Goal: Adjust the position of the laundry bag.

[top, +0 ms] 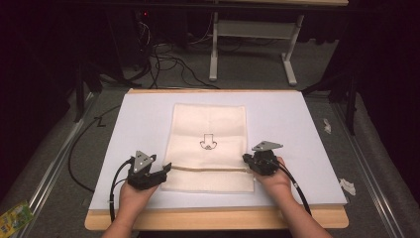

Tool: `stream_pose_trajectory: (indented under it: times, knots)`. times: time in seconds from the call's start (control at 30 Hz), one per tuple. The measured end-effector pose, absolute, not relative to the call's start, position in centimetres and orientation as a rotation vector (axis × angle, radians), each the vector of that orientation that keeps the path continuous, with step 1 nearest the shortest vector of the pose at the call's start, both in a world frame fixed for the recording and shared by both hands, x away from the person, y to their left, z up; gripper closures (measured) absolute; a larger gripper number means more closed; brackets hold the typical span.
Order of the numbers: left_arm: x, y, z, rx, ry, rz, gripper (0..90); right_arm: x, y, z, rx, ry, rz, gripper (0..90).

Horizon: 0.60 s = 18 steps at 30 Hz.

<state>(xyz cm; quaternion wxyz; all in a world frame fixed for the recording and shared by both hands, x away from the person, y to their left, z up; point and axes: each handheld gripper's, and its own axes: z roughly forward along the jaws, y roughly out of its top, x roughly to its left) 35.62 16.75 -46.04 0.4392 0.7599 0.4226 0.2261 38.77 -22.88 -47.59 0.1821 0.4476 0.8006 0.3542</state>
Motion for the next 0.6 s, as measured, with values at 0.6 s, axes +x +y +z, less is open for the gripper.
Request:
stream_pose_trajectory:
  times: [0.6]
  knots:
    - [35.8, 17.7, -45.9, 1.855, 1.056, 0.541, 34.7, 37.4, -27.7, -46.2, 1.292, 2.188, 0.956, 86.0]
